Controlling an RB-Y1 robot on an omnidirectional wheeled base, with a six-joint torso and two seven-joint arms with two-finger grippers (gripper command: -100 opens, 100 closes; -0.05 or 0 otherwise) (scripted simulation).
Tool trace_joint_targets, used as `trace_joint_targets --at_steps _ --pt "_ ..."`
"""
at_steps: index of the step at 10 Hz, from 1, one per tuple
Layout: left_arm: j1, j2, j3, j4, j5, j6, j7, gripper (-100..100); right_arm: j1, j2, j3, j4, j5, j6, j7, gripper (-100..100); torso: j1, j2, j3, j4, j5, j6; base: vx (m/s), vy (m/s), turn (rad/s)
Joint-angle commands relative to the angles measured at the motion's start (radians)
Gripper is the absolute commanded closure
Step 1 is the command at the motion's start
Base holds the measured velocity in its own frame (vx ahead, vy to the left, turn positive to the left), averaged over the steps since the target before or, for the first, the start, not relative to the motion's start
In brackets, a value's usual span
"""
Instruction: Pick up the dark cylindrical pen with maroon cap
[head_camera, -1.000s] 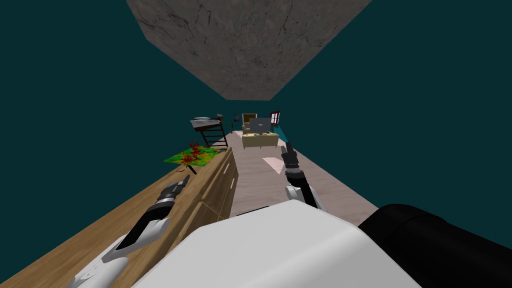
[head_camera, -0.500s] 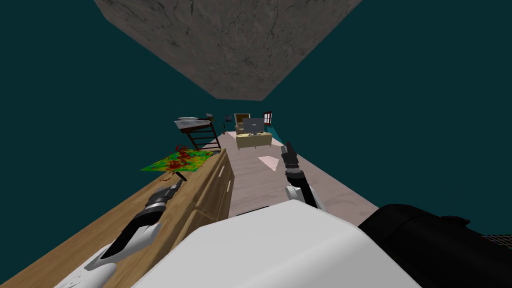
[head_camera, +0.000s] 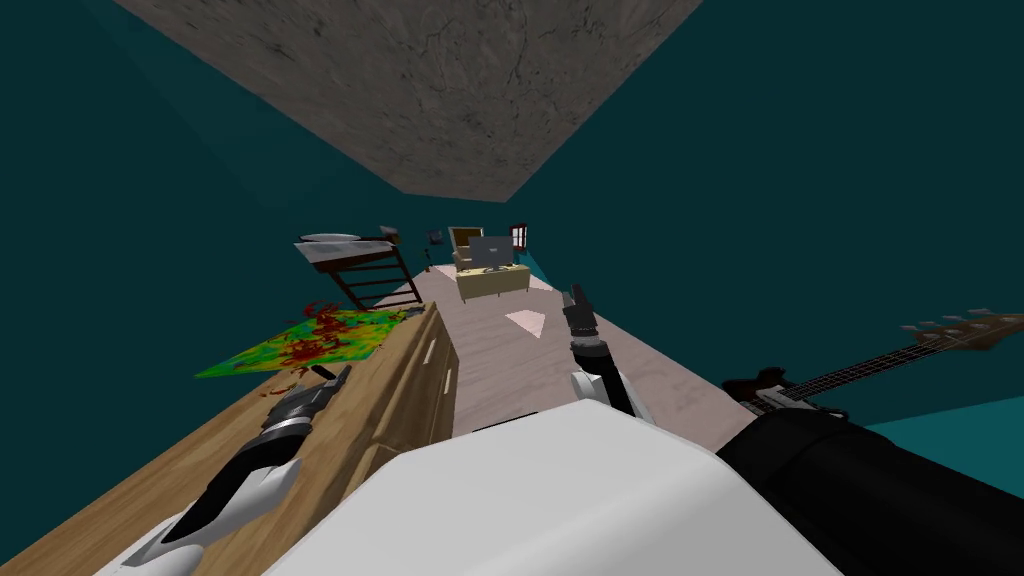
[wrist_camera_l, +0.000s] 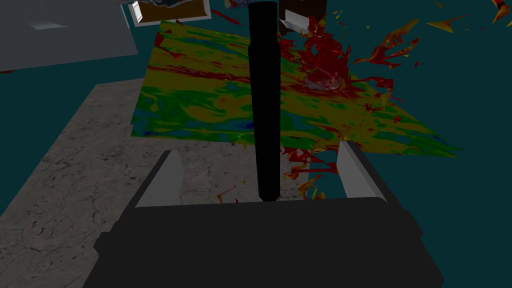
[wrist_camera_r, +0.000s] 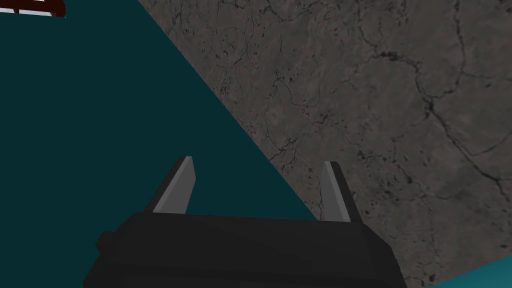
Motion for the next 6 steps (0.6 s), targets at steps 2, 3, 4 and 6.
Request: trace_joint_targets --at_steps 2,3,4,6 --pt "-0.001 0.000 0.000 0.003 0.000 -0.002 -0.002 0 0.000 0.000 0.000 0.000 0.000 0.000 0.000 0 -0.001 -0.001 0.000 0.000 0.000 -0.001 -0.005 0.012 -0.023" --pt "-0.039 -0.040 0.003 -0.009 -0.050 0.004 0.048 -100 0.000 0.000 0.000 0.000 0.000 0.000 0.000 0 -0.003 -0.001 -0.001 0.000 -0.001 -0.001 0.049 0.028 0.414" --pt "-0.039 -0.040 0.003 -0.009 -0.077 0.004 0.053 -100 0.001 0.000 0.000 0.000 0.000 0.000 0.000 0 -0.002 -0.004 -0.002 -0.001 0.000 -0.002 0.063 0.017 0.317" --pt "-0.039 -0.040 0.003 -0.009 -0.116 0.004 0.053 -100 0.000 0.000 0.000 0.000 0.000 0.000 0.000 0 -0.003 -0.004 -0.003 -0.001 -0.001 0.000 0.028 0.007 -0.017"
